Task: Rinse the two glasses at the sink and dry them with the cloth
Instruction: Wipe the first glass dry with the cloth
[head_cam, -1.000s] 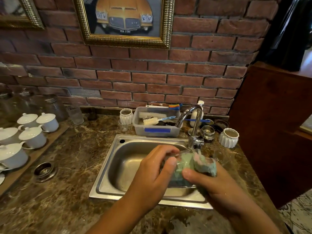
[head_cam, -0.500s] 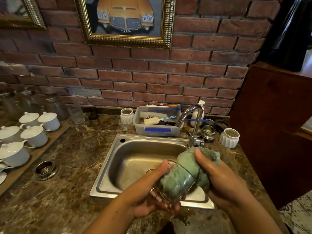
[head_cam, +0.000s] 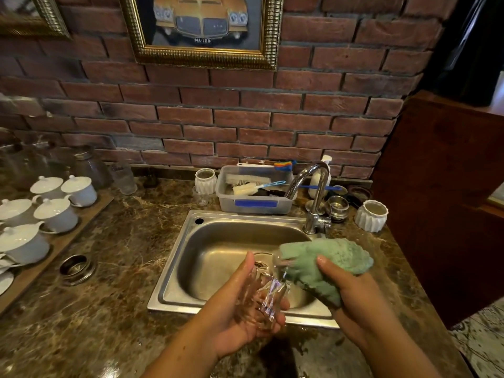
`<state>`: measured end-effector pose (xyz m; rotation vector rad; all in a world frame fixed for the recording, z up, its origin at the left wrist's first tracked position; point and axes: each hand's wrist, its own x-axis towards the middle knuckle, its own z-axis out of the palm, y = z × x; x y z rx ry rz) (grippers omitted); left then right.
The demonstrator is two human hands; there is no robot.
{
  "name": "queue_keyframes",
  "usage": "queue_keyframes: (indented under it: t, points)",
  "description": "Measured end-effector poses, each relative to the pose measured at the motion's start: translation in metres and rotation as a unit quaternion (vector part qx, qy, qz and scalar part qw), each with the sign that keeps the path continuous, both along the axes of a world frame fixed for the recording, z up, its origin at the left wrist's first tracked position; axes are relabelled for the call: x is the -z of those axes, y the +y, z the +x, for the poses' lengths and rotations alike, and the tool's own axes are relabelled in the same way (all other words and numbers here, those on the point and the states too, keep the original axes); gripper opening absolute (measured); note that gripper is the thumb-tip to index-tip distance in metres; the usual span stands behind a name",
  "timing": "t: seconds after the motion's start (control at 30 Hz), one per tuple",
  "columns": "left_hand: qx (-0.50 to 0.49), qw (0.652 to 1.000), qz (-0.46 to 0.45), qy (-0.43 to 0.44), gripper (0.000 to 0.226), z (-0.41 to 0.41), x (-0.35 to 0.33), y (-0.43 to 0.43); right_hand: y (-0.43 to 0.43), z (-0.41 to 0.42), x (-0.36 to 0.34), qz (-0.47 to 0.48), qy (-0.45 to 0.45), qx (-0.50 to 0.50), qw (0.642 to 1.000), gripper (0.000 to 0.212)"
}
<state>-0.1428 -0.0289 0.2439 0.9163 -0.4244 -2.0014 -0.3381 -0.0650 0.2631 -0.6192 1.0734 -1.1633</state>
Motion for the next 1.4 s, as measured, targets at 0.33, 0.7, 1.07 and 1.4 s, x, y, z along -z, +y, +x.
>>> queue_keyframes:
  t: [0.33, 0.7, 1.07, 1.4]
  points:
    - [-0.088, 0.967, -0.127, -0.203, 0.059, -0.012, 0.001, -0.001, 0.012, 0.018, 0.033, 0.140, 0.015, -0.008, 0.990, 0.026]
    - [-0.048, 0.867, -0.272, -0.414, 0.082, 0.012, 0.037, 0.013, 0.024, 0.047, 0.037, 0.197, -0.029, -0.104, 0.974, 0.032]
    - [-0.066, 0.850, -0.249, -0.460, 0.082, 0.082, 0.058, 0.045, 0.026, 0.118, 0.055, 0.185, 0.026, -0.169, 0.968, 0.025]
    - [-0.085, 0.839, -0.208, -0.495, 0.091, 0.164, 0.103, 0.060, 0.024, 0.206, 0.090, 0.249, 0.082, -0.214, 0.941, 0.017]
